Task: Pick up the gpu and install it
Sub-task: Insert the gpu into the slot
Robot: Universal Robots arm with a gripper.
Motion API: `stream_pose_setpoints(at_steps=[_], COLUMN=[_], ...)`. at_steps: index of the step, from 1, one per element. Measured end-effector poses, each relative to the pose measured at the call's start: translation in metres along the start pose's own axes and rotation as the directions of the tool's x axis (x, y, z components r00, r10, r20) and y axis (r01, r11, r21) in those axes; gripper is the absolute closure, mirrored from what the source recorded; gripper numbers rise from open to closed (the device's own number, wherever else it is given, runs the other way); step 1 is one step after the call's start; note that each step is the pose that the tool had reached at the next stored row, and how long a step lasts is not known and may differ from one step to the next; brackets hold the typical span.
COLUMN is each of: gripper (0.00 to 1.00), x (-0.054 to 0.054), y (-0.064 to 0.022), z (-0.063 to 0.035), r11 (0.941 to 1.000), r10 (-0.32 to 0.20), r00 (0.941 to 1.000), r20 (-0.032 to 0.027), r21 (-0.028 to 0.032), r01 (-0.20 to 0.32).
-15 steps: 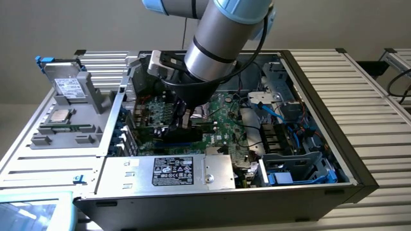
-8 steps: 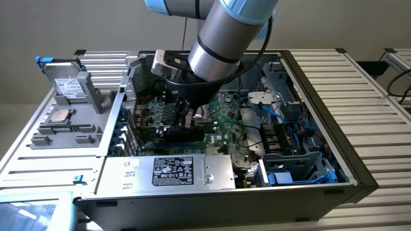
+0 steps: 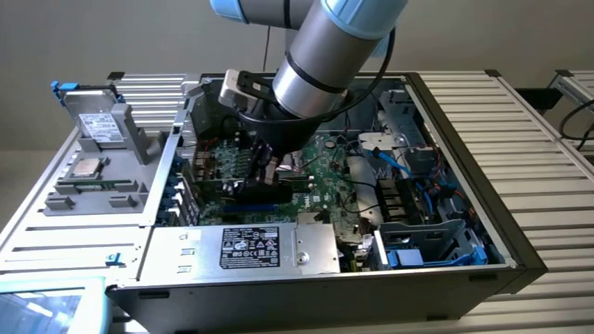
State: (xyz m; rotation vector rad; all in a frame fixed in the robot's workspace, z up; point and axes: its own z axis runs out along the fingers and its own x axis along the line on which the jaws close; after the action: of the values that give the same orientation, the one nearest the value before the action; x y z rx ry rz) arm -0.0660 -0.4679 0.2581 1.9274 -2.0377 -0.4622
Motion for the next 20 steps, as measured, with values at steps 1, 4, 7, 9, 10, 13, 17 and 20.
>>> stream_pose_setpoints(at_steps=[1,4,7,9,10,13,17,20], gripper=[0.72,0.72,0.72,0.72,0.72,0.72,0.72,0.72], x=[0.0,0.0002,0.0003,0.0003,0.0003,0.0004,0.0004,0.0004], y=[0.0001,0.0,-0.0005,-0.0009,-0.0012,-0.0012,-0.0014,-0.0014], z=[0.0,0.0,0.0008,0.0017,0.0022,0.0028,0.0029,0.0029], r11=[1.0,1.0,1.0,0.9998,0.9997,0.9993,0.9993,0.9993], r10=[0.0,0.0,0.0,0.0,0.001,0.001,0.001,0.001], r00=[1.0,1.0,1.0,1.0,1.0,1.0,1.0,1.0], r20=[0.0,0.0001,0.0011,0.002,0.0025,0.0025,0.0026,0.0027], r21=[-0.0014,-0.0017,-0.0074,-0.0193,-0.026,-0.0371,-0.0374,-0.0373], r01=[0.0,0.0,0.0,0.0,0.0,-0.001,-0.001,-0.001])
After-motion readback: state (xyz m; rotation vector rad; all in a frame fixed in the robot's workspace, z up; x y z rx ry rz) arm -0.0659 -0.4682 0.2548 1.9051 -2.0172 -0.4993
